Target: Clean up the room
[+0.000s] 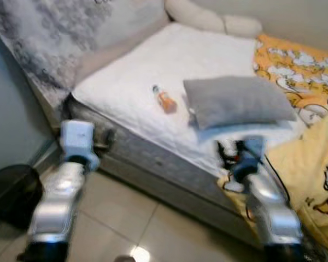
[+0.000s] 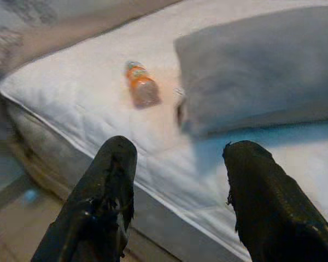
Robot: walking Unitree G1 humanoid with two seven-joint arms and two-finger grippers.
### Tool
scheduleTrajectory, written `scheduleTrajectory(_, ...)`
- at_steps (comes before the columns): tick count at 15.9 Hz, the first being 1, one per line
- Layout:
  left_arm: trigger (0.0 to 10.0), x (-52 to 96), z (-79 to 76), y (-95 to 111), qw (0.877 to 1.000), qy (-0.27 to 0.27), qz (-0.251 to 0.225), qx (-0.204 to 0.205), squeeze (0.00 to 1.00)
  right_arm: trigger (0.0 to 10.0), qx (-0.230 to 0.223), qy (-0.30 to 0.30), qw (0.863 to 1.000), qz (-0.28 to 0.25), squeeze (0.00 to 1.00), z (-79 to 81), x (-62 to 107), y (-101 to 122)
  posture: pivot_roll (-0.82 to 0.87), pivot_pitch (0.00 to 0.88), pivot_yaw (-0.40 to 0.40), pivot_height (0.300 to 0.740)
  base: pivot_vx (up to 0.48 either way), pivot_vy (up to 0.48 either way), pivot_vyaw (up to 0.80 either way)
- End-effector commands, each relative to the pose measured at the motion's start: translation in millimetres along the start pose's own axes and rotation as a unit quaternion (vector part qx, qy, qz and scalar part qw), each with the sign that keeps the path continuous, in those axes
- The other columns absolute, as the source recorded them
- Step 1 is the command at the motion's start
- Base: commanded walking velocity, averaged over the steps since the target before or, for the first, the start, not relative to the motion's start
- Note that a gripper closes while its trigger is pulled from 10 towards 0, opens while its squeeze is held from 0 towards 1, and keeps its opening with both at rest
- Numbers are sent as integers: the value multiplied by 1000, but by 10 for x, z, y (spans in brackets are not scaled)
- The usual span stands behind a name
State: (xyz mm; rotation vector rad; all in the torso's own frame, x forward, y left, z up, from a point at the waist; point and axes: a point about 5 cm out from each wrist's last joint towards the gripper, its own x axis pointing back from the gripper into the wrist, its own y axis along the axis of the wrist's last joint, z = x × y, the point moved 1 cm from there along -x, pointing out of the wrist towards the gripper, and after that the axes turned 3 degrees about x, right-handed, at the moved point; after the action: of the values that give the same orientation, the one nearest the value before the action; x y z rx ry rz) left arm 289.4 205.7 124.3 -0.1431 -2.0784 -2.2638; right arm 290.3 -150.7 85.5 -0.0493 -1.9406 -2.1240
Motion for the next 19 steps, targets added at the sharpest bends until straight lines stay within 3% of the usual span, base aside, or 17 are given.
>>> scheduleTrajectory(1, 10000, -34, -105, 53, 1000, -18, -9, 1, 0, 10000, 11, -26, 1000, -4, 0, -156, 18, 28, 107, 0, -35, 740, 330, 0, 0)
scheduleTrajectory(8, 10000, -62, -101, 67, 1000, -23, -10, -3, 0, 10000, 15, -26, 1000, -4, 0, -156, -12, 29, 109, 0, -33, 740, 331, 0, 0)
scheduleTrajectory(14, 10000, -73, -106, 71, 1000, -27, -10, -4, 0, 10000, 20, -23, 1000, -1, 0, -134, -27, 25, 108, 0, -31, 740, 329, 0, 800)
scheduleTrajectory(19, 10000, -75, -115, 74, 999, -35, -7, -8, 0, 10000, 13, -39, 999, 6, 0, -197, -47, 41, 114, 0, -31, 740, 342, 0, 0)
